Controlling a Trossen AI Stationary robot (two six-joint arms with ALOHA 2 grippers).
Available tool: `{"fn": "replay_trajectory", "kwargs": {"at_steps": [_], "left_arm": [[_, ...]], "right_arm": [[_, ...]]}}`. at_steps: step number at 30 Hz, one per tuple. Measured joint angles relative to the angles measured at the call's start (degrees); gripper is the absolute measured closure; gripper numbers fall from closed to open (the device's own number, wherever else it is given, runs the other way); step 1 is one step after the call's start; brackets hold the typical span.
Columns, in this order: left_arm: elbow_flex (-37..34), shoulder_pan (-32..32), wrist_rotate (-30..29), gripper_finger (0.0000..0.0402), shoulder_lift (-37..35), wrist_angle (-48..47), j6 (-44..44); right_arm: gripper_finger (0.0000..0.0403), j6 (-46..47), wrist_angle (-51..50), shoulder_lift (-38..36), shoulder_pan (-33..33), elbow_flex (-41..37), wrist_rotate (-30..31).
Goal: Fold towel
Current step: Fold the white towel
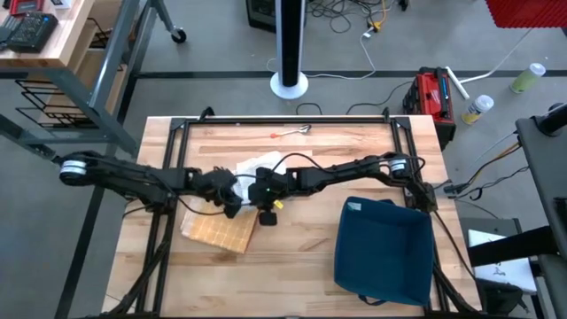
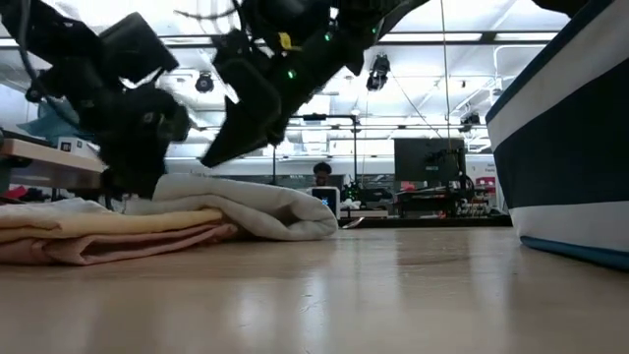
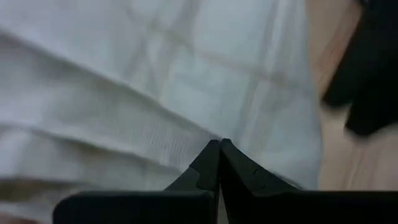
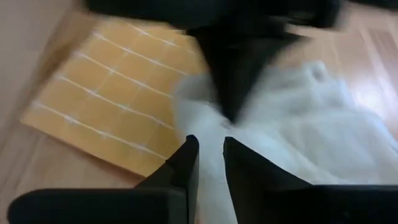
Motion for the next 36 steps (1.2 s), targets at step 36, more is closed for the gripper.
{"fn": "replay_trajectory", "kwargs": {"at_steps": [36], "left_arm": [[3.6, 0.5, -25.0, 0.0353, -0.1, -1.8, -10.8]], "right_arm": [[0.027, 3.3, 8.1, -10.0, -3.7, -16.7, -5.6]]}}
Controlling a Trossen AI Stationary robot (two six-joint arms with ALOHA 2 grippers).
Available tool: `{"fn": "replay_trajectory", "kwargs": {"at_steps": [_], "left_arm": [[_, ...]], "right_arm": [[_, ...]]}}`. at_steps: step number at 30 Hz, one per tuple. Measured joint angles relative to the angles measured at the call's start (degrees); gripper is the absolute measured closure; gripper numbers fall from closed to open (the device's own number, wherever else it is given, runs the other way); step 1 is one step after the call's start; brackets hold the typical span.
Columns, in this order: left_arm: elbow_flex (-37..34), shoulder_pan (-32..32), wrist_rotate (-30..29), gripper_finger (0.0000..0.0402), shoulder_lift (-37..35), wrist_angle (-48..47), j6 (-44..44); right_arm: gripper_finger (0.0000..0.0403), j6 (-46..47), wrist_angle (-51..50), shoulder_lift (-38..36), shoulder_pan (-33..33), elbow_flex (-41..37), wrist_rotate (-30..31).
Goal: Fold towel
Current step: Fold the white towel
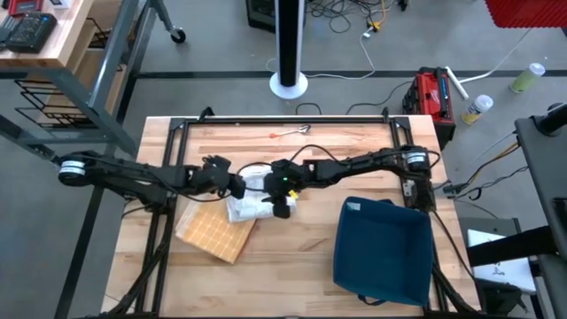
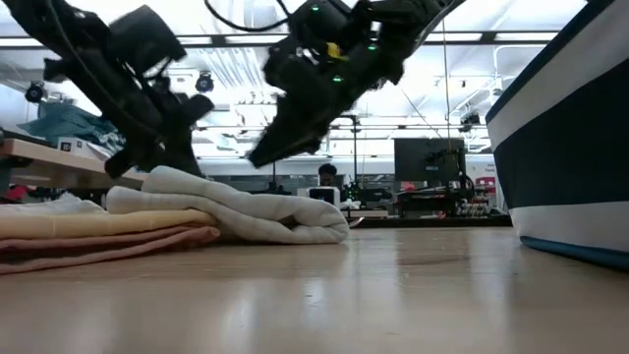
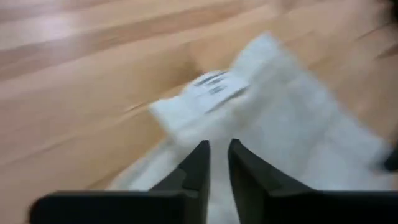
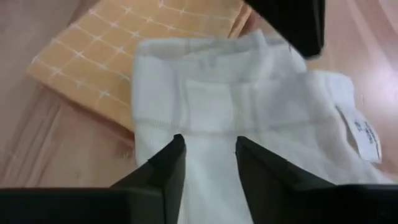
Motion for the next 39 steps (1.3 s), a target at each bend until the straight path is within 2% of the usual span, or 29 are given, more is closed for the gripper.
{"fn": "replay_trajectory", "kwargs": {"at_steps": [8, 11, 14, 17, 20, 22, 25, 26, 29, 34, 39], "left_arm": [[0.5, 5.2, 4.1, 0.0245, 7.1, 3.8, 2.5], [1.5, 6.1, 6.6, 0.0221, 9.4, 6.8, 4.4], [2.4, 6.3, 7.9, 0.0213, 11.0, 6.2, 4.7], [3.3, 6.3, 8.1, 0.0227, 12.8, 6.6, 4.9], [4.1, 6.3, 9.1, 0.0261, 14.4, 7.3, 4.9], [3.9, 6.1, 9.1, 0.0297, 13.4, 5.9, 5.1], [4.9, 5.9, 8.9, 0.0375, 11.5, 5.6, 6.1], [4.8, 5.8, 8.8, 0.0387, 10.2, 3.7, 6.1], [6.2, 5.7, 7.4, 0.0391, 7.5, -0.3, 6.2], [10.0, 4.8, 4.9, 0.04, 1.8, -16.0, 4.7], [14.6, 3.9, 3.5, 0.0401, 0.0, -31.6, 1.1]], "right_arm": [[0.0231, 0.8, 0.8, -6.3, -1.7, -7.0, 2.1], [0.0227, 1.0, 0.8, -7.6, -2.1, -7.6, 3.1], [0.0227, 1.4, 1.6, -7.6, -2.1, -7.9, 3.1], [0.0227, 1.5, 1.0, -7.6, -2.0, -8.0, 2.9], [0.0227, 1.8, 0.8, -7.6, -2.0, -8.3, 3.0], [0.0227, 2.0, 0.9, -7.6, -2.0, -8.7, 3.0], [0.0227, 2.2, 0.5, -7.7, -2.0, -9.1, 3.0], [0.0227, 2.3, 0.8, -7.7, -2.0, -9.2, 2.9], [0.0229, 3.2, 0.4, -7.7, -2.0, -9.7, 2.9], [0.0228, 3.4, 0.7, -7.8, -2.0, -10.2, 3.0], [0.0231, 3.8, 1.6, -8.1, -1.6, -10.3, 3.0]]}}
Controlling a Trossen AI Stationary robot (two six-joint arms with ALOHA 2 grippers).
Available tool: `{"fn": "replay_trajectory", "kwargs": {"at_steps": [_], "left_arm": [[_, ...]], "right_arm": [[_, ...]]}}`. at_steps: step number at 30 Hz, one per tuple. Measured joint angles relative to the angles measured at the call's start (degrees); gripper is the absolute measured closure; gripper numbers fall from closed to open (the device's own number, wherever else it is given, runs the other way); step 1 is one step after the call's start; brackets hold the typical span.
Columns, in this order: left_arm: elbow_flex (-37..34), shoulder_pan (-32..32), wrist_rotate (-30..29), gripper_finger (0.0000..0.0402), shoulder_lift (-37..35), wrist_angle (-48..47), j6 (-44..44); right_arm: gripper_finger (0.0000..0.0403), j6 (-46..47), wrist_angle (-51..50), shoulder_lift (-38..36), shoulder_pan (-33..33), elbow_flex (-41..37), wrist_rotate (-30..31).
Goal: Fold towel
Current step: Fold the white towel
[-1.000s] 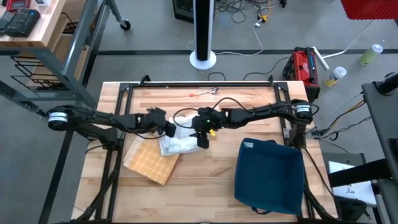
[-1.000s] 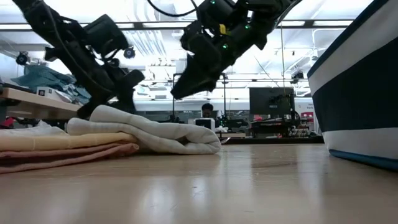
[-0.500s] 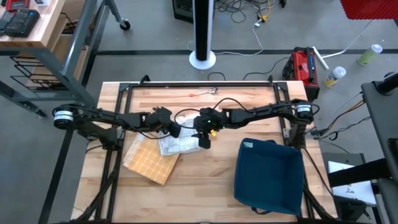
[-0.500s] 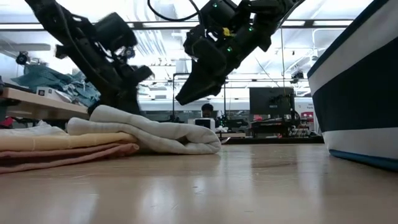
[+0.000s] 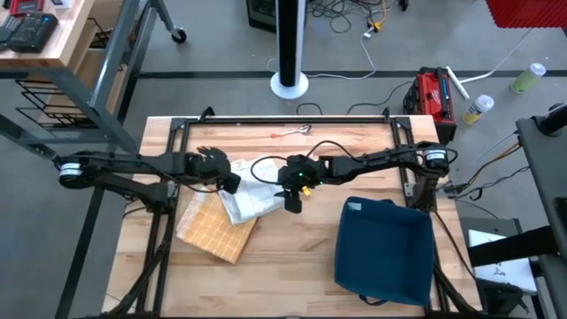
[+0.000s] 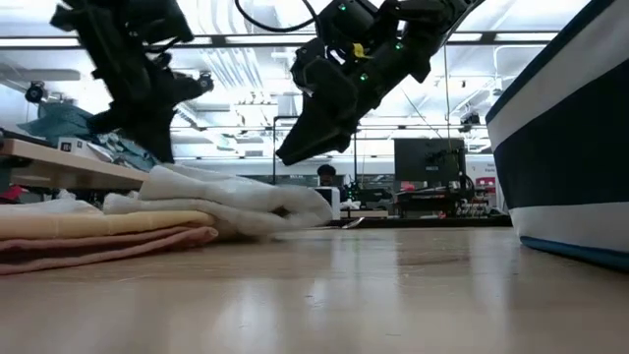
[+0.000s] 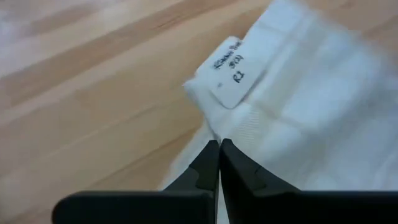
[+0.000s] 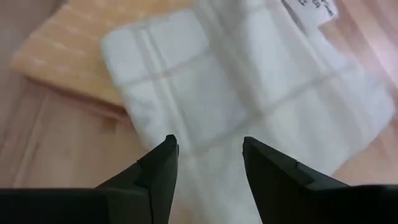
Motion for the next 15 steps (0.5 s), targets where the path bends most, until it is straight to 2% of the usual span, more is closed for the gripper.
{"fn": "replay_trajectory", "kwargs": {"at_steps": [11, 15], "left_arm": [[5.2, -2.9, 1.0, 0.0401, 2.7, -5.6, -3.0], [8.9, -5.2, 0.6, 0.0401, 4.1, -13.5, -6.4]], "right_arm": [[0.0233, 0.7, 2.3, -0.2, 0.7, -0.2, 0.1], [0.0235, 1.1, 2.6, -0.2, 0.8, -0.2, 0.0]]}}
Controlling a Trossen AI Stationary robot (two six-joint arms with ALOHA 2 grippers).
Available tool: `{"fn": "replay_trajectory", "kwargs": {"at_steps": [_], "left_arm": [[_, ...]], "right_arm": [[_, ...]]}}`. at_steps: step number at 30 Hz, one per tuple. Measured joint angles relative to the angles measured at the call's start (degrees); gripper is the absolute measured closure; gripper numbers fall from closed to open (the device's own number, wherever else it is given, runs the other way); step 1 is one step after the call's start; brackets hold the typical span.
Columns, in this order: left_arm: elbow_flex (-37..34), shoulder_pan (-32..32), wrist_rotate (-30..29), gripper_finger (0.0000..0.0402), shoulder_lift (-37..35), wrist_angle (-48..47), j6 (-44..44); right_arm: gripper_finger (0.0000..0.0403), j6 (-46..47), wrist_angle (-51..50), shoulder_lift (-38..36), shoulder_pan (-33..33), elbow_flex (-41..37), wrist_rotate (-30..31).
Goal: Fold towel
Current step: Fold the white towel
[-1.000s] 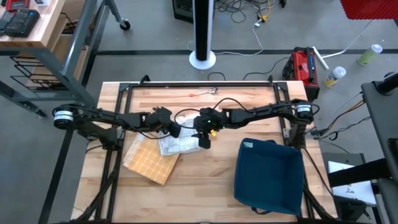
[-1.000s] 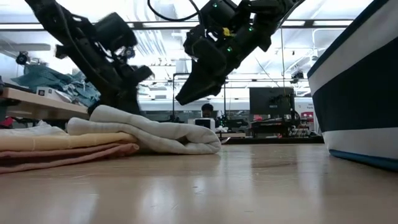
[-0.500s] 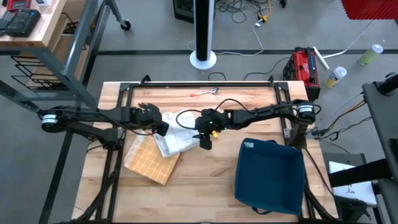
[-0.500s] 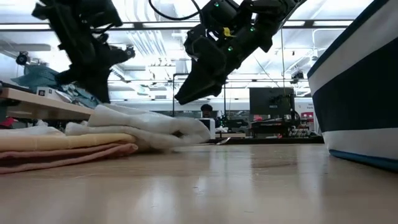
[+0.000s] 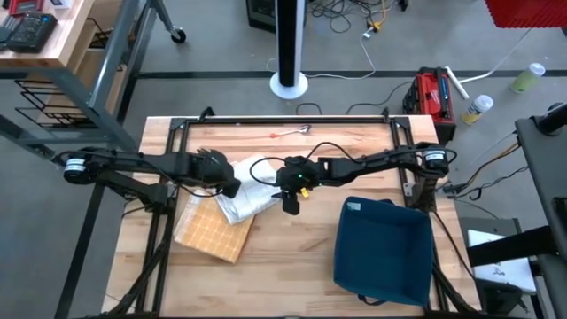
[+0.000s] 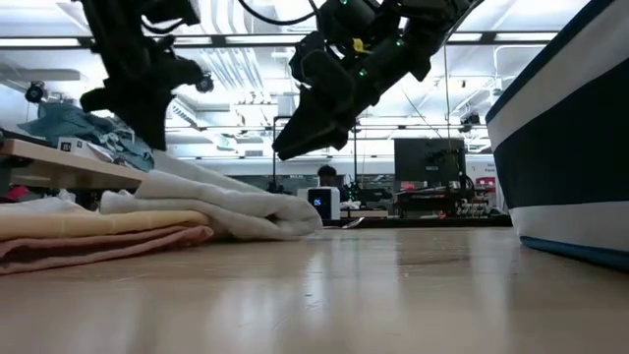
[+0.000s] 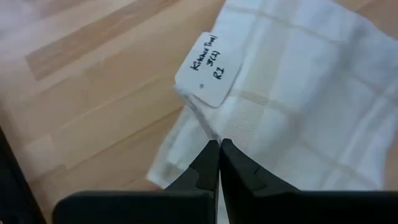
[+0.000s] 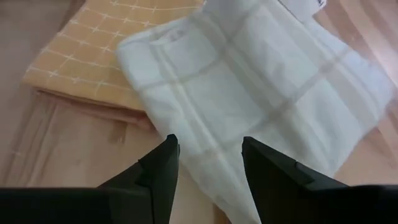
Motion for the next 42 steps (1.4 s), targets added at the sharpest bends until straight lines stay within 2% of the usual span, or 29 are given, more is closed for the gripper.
{"fn": "replay_trajectory", "kwargs": {"at_steps": [3, 11, 17, 23, 30, 36, 42], "left_arm": [[1.4, -1.6, -0.3, 0.0401, 0.2, -5.4, -2.6], [1.4, -3.8, 2.2, 0.0401, 1.1, -9.1, -6.7], [1.3, -6.1, 2.4, 0.0401, 1.5, -13.8, -10.1], [1.0, -7.3, 2.3, 0.0401, 1.3, -14.4, -11.6], [0.9, -9.5, 2.3, 0.0401, 1.2, -14.2, -13.7], [1.0, -11.3, 2.4, 0.0401, 0.1, -15.0, -15.4], [1.0, -12.5, 2.7, 0.0401, -0.7, -15.2, -15.7]], "right_arm": [[0.024, 0.0, 1.5, 0.3, 0.4, -0.1, 0.1], [0.0278, -0.6, 8.9, 5.8, 2.7, 0.2, -0.1], [0.0334, -4.0, 9.0, 7.1, 2.8, 0.6, -0.5], [0.0396, -5.7, 8.3, 7.3, 3.2, 0.5, -0.7], [0.0402, -3.9, 9.1, 8.5, 3.7, 0.5, 0.4], [0.0402, 1.9, 9.6, 13.9, 3.3, 2.2, 7.2], [0.0403, 5.5, 10.0, 17.1, 3.2, 5.7, 9.0]]}}
